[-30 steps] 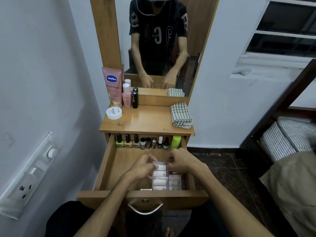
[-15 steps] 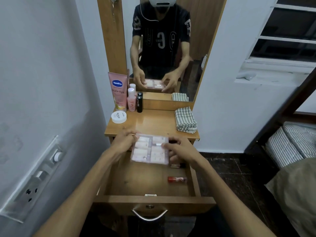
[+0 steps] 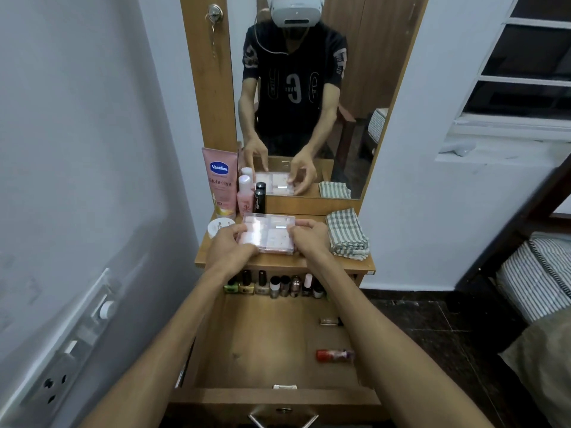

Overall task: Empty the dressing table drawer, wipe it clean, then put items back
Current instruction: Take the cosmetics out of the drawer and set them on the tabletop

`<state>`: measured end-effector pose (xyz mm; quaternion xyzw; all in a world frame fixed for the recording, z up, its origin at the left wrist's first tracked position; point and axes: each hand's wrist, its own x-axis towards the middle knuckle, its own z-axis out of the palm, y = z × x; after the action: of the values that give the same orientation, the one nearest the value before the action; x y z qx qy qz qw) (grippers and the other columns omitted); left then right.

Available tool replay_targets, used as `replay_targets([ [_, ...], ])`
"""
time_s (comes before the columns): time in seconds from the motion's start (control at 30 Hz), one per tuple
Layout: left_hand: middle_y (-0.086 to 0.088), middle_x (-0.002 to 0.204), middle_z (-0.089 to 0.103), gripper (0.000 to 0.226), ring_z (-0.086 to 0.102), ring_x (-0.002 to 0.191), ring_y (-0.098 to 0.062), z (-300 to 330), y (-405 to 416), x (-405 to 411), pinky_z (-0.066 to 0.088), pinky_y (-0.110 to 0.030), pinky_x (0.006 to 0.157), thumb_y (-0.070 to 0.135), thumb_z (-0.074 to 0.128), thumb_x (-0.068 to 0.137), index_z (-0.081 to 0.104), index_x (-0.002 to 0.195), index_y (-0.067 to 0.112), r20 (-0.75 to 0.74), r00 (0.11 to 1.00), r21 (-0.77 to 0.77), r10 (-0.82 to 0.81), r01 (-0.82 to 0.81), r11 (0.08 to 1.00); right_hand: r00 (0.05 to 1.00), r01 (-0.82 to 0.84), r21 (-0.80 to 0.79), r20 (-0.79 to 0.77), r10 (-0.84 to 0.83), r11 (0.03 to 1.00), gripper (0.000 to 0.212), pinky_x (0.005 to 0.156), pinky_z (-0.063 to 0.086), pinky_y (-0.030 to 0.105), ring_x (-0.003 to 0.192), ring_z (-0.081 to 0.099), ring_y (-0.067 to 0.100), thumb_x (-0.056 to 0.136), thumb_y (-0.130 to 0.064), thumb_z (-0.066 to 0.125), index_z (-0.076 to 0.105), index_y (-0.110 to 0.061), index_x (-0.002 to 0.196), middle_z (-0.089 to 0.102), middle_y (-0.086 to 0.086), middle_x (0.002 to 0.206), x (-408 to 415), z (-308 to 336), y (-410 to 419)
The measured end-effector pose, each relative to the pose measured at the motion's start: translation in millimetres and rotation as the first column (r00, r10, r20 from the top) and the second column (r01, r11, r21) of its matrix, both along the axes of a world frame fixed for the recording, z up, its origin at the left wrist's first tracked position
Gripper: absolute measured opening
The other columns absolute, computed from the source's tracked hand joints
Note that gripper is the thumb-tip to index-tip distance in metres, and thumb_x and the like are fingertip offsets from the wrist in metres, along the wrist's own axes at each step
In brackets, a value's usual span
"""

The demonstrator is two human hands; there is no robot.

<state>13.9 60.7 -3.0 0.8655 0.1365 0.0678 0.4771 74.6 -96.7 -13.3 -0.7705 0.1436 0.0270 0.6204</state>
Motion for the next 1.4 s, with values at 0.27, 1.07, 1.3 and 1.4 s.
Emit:
replay_targets([
  [0.27, -0.012, 0.127, 0.066, 0.060, 0.058, 0.116, -0.028, -22, 0, 1, 0.049, -0.039, 0.100, 0.005, 0.072, 0.072, 0.067, 0.131, 0.010, 0.132, 0.991, 0.249, -0.010, -0.024, 0.968, 0.993, 0.004, -0.279, 0.112, 0.028, 0.960, 0.019, 0.091, 0.058, 0.042, 0.095, 0.071, 0.018, 0.086, -0.035, 0.073, 0.073, -0.027, 0.104, 0.076, -0.003, 0.101, 7, -5, 3],
  [1.07, 0.011, 0.076, 0.059, 0.016, 0.056, 0.070, -0.007, -55, -29, -60, 0.043, -0.020, 0.062, 0.008, 0.069, 0.077, 0.062, 0.079, 0.022, 0.366, 0.917, 0.348, -0.157, 0.021, 0.937, 0.913, -0.103, -0.463, 0.307, 0.268, 0.880, 0.014, 0.057, 0.047, 0.011, 0.057, 0.061, -0.002, 0.084, -0.022, 0.069, 0.072, -0.028, 0.072, 0.066, -0.012, 0.059, -73, -16, -50],
  [1.3, 0.014, 0.093, 0.062, 0.018, 0.059, 0.084, -0.005, -89, -80, -82, 0.039, -0.013, 0.067, 0.026, 0.072, 0.086, 0.066, 0.101, 0.032, -0.231, 0.837, 0.364, -0.496, 0.547, 0.754, 0.776, -0.507, -0.825, -0.312, 0.548, 0.248, 0.006, 0.077, 0.055, 0.035, 0.086, 0.065, 0.021, 0.082, -0.023, 0.068, 0.064, -0.024, 0.078, 0.068, -0.001, 0.090, -109, -28, -85],
  [1.4, 0.013, 0.093, 0.060, 0.023, 0.059, 0.086, -0.008, -96, -95, -81, 0.038, -0.017, 0.068, 0.036, 0.073, 0.086, 0.067, 0.106, 0.027, -0.273, 0.797, 0.340, -0.538, 0.604, 0.721, 0.679, -0.591, -0.805, -0.464, 0.568, 0.048, 0.030, 0.092, 0.055, 0.038, 0.103, 0.064, 0.025, 0.088, -0.034, 0.075, 0.066, -0.015, 0.109, 0.066, 0.007, 0.112, -122, -36, -91],
])
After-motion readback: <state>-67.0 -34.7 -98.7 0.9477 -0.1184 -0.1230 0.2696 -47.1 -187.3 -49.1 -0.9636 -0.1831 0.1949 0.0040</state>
